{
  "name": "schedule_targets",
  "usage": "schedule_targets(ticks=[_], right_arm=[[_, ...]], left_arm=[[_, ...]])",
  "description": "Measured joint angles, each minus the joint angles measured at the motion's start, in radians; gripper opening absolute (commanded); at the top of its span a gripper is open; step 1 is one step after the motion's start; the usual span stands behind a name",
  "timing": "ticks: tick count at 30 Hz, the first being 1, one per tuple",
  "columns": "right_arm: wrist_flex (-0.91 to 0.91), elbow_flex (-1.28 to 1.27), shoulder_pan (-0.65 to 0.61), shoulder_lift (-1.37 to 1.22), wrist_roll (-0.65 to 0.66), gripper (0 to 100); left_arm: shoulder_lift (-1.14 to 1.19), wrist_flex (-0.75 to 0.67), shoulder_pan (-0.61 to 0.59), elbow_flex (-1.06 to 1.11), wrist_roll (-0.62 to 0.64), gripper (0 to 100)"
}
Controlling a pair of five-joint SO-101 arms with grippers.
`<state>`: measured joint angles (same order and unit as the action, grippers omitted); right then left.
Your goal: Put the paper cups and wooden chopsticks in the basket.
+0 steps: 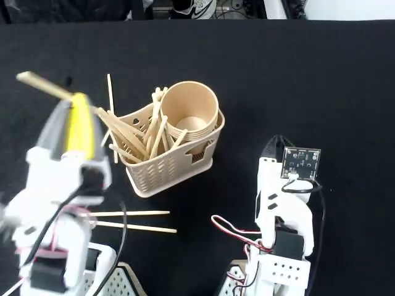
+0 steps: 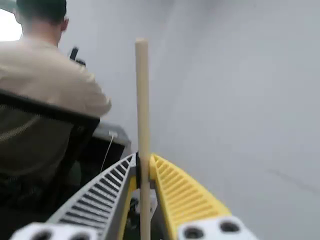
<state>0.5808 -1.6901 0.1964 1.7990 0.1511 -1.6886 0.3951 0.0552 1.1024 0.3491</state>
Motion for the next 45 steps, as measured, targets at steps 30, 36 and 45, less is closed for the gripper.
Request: schedule_targets(ticks=[30, 36, 45], right_arm=[[0.0, 0.0, 0.0, 0.0, 0.0, 1.3], [0.0, 0.0, 0.0, 0.0, 0.0, 1.3], [0.0, 0.0, 0.0, 0.0, 0.0, 1.3]], left_arm=[[0.927, 0.918, -0.244, -0.802, -0.183, 21], [1.353, 1.022, -0.272, -1.02, -0.184, 21], [1.812, 1.046, -0.272, -1.237, -0.229, 21]])
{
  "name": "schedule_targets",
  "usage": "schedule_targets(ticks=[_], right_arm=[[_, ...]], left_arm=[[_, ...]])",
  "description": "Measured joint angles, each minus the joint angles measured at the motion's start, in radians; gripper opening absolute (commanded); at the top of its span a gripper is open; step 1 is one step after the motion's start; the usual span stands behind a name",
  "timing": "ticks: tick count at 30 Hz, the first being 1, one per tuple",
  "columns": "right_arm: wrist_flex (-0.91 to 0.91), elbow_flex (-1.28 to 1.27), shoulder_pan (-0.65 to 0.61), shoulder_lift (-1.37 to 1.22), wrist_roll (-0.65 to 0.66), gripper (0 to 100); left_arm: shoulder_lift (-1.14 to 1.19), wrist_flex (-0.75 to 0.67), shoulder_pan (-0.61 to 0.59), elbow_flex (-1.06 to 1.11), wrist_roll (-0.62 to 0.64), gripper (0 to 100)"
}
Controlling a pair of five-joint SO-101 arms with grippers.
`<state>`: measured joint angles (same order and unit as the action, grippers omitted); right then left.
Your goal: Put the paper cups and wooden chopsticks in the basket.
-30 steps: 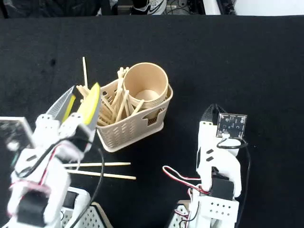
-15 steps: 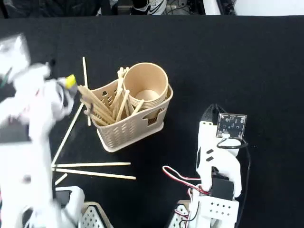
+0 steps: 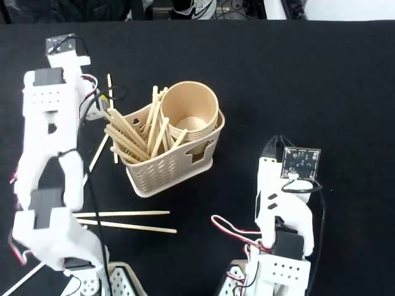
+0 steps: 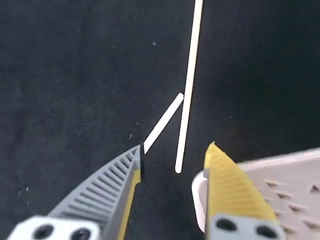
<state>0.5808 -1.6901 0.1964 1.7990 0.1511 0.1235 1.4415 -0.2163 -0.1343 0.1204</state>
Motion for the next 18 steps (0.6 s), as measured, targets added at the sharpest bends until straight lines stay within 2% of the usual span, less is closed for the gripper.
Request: schedule_targets(ticks=[4, 14, 16, 18], right_arm=[[0.0, 0.0, 0.0, 0.0, 0.0, 1.3], [0.0, 0.0, 0.0, 0.0, 0.0, 1.3], [0.0, 0.0, 0.0, 0.0, 0.0, 1.3], [0.0, 0.0, 0.0, 0.0, 0.0, 1.3]], left_arm=[[0.144, -0.002, 0.009, -0.084, 0.0, 21], [0.528, -0.127, 0.051, -0.282, 0.029, 20], [0.578, -0.129, 0.049, -0.339, 0.037, 17], [0.62, -0.129, 0.041, -0.377, 0.034, 9]])
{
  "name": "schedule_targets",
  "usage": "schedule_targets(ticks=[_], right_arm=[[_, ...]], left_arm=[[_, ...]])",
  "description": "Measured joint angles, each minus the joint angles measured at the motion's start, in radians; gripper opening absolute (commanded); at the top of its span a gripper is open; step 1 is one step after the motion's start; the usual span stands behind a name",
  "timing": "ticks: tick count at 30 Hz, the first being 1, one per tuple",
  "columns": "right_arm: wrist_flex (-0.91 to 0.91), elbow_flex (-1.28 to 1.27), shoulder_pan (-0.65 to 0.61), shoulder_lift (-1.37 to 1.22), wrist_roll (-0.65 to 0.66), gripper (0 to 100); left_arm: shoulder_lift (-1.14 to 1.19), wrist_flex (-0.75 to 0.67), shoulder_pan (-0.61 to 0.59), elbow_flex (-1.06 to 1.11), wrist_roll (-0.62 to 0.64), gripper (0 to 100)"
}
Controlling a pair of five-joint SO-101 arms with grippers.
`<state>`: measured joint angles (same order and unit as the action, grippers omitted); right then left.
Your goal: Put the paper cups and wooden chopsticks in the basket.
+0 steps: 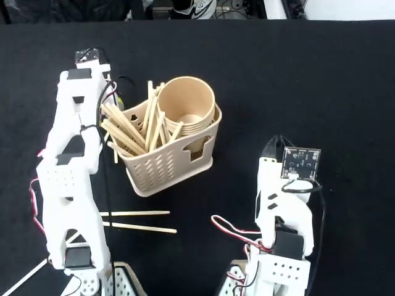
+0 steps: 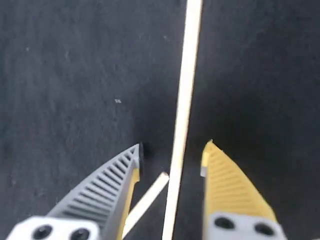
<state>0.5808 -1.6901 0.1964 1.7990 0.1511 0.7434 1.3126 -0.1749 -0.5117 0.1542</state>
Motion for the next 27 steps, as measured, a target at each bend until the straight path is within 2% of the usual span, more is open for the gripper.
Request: schedule_targets(ticks=[2, 4, 15, 22, 27], right_arm=[[0.0, 0.0, 0.0, 0.0, 0.0, 1.3], [0.0, 0.0, 0.0, 0.0, 0.0, 1.3], [0.0, 0.0, 0.0, 0.0, 0.0, 1.3], [0.0, 0.0, 0.0, 0.0, 0.0, 1.3], [0.0, 0.0, 0.0, 0.0, 0.0, 1.3]], left_arm=[[0.028, 0.0, -0.009, -0.028, 0.002, 2], [0.031, 0.002, -0.006, -0.048, 0.0, 4], [-0.02, 0.112, 0.002, -0.071, 0.002, 3], [-0.173, 0.123, -0.003, 0.006, 0.003, 3], [-0.37, 0.123, -0.002, 0.13, 0.003, 3]])
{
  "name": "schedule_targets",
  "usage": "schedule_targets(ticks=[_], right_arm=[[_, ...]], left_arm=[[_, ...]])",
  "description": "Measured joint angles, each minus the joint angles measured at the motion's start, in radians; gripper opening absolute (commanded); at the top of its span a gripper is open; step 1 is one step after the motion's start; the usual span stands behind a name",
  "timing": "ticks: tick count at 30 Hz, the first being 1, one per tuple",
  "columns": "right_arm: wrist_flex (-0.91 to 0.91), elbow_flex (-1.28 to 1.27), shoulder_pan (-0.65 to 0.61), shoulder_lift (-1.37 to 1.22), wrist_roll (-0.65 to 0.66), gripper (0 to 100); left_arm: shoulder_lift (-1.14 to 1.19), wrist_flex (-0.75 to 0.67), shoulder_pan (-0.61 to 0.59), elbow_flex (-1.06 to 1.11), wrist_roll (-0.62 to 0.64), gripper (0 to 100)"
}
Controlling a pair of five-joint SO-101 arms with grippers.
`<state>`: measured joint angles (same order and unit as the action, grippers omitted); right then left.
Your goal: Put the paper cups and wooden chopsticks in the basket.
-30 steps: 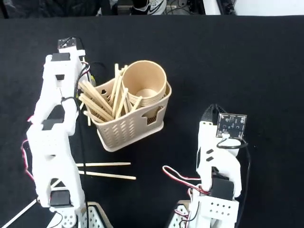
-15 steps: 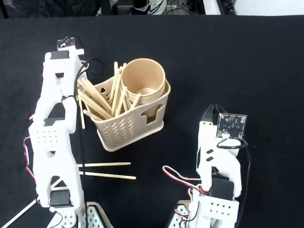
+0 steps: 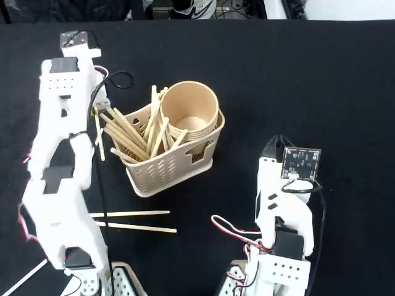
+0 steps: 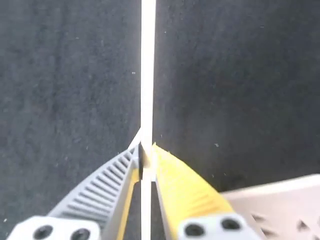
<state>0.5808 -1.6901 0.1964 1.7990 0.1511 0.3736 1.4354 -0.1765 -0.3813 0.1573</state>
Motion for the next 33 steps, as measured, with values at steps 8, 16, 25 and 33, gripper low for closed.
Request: schedule_targets(ticks=[8, 16, 25, 33], right_arm=[[0.0, 0.0, 0.0, 0.0, 0.0, 1.3], [0.0, 0.0, 0.0, 0.0, 0.0, 1.3], [0.0, 0.0, 0.0, 0.0, 0.0, 1.3], [0.0, 0.0, 0.0, 0.0, 0.0, 1.3]], left_arm=[[-0.448, -0.201, 0.006, 0.384, 0.084, 3], [-1.158, -0.752, 0.008, 1.106, 0.101, 3], [-1.972, -1.212, 0.008, 1.648, 0.101, 3], [-2.171, -0.957, 0.025, 1.468, 0.103, 3]])
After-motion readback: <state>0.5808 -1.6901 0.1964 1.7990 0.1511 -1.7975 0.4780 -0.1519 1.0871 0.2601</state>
